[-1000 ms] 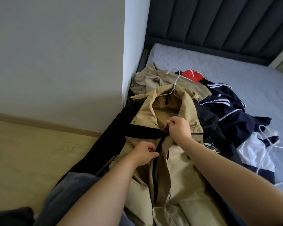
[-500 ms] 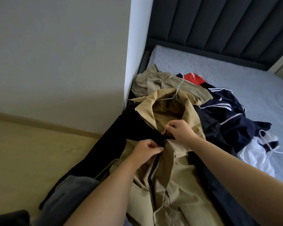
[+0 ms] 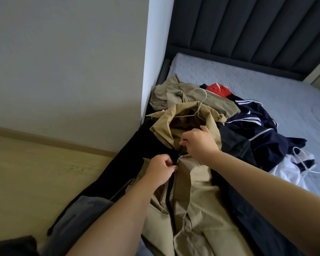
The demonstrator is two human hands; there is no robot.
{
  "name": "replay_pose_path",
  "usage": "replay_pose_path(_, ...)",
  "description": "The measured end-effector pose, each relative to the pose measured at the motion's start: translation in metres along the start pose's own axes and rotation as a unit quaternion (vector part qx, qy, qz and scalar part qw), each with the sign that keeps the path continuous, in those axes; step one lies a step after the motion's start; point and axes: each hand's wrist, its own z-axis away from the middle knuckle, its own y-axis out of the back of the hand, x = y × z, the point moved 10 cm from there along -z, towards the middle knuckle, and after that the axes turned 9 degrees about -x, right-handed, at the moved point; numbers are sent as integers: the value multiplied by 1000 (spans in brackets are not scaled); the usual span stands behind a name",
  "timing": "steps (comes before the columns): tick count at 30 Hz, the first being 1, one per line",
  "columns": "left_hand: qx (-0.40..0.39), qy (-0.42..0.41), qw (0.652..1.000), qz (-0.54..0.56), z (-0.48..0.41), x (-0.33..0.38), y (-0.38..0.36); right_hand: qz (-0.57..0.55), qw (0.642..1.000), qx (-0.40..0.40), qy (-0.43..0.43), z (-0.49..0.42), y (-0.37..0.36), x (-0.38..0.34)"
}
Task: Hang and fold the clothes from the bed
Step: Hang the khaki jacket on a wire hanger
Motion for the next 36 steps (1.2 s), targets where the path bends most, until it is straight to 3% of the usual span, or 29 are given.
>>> replay_pose_path(4,-20,17,999,-35,2,-7,-2,50,996,75,6,0,22,-4)
replay_pose_path(8,-58,59,994,-76,4,-18,-9,-80,966,240,-46,1,81,31)
replay_pose_path(12,-38,69,994,-69,6,-20,-7,-122,974,191,-13,-17,71,24)
replay_pose_path(17,-27,50,998,-28,6,-21,-9,-108,952,276,-83,-18,88,42)
replay_pose_path(20,-23,42,999,-8,5,-21,-9,-200,949,183,-159,-32,70,67)
replay_pose_path(23,-12,30,999,5,8,-21,-7,-303,935,81,-167,-40,55,67)
replay_pose_path(28,32,-13,994,107,14,1,18,-507,848,63,-144,-39,70,39)
replay_pose_path(32,51,-29,990,129,10,39,54,-619,772,109,-90,-40,114,8)
replay_pose_path(36,51,-60,992,99,20,82,85,-619,763,176,-56,-32,178,-24)
